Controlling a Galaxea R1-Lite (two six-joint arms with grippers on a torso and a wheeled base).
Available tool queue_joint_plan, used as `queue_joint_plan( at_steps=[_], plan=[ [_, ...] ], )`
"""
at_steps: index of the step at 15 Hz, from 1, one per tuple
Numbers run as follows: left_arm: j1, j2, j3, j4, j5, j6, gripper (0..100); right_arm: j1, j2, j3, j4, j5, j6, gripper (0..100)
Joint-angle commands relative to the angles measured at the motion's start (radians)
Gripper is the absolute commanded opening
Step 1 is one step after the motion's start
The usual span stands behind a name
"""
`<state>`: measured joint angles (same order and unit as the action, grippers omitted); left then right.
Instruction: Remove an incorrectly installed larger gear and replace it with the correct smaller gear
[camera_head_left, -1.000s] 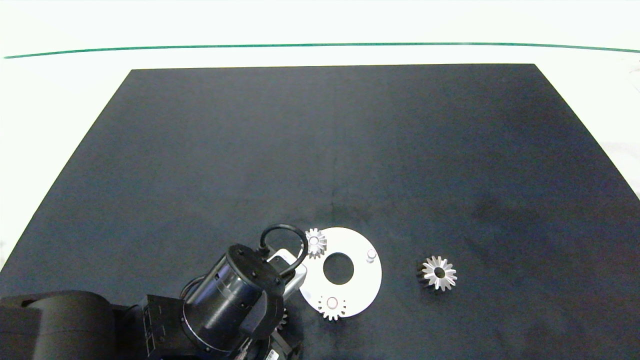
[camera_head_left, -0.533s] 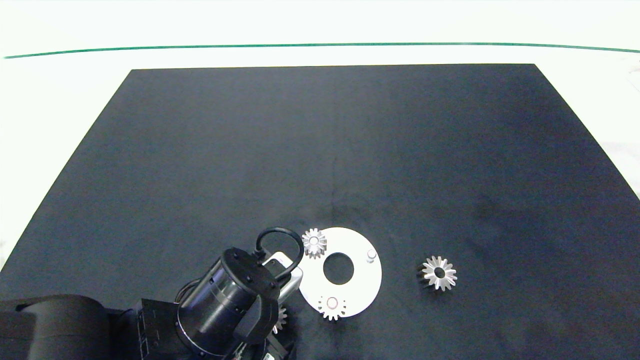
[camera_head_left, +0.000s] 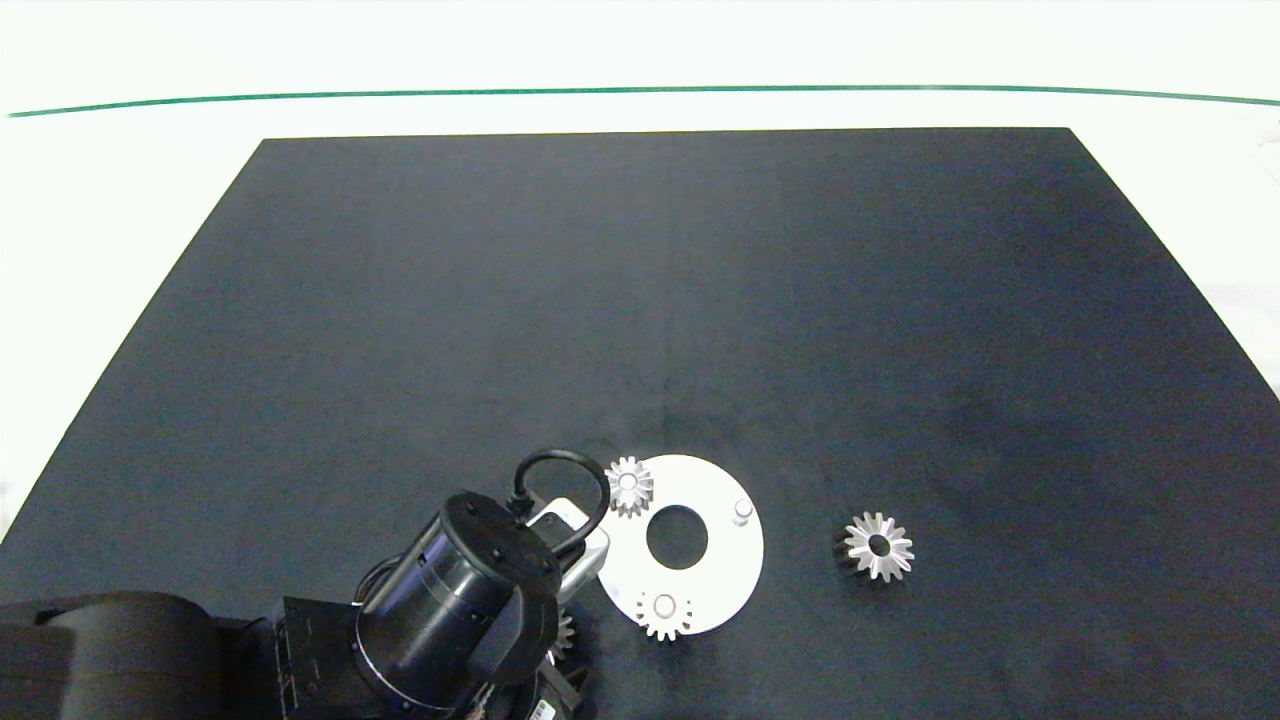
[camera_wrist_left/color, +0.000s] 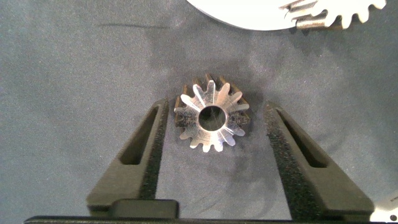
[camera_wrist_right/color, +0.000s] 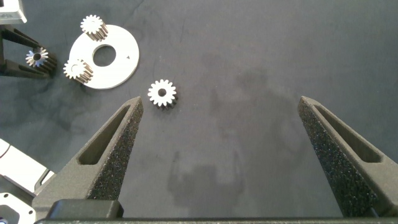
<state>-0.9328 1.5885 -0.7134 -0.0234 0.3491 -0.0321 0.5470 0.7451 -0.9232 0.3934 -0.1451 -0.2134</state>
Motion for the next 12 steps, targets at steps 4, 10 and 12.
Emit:
queue_joint_plan(
  at_steps=[4,10,12],
  plan=[
    [-0.003,0.016,0.002,-0.007,0.002,-0.002,48,0.001,0.0,0.0,0.002,-0.001,-0.001,100],
    [-0.003,0.022,0.009,-0.035,0.004,-0.002,36,0.001,0.0,0.0,0.002,-0.002,-0.001,100],
    [-0.003,0.027,0.012,-0.035,0.004,-0.002,32,0.001,0.0,0.0,0.002,-0.002,-0.001,100]
  ],
)
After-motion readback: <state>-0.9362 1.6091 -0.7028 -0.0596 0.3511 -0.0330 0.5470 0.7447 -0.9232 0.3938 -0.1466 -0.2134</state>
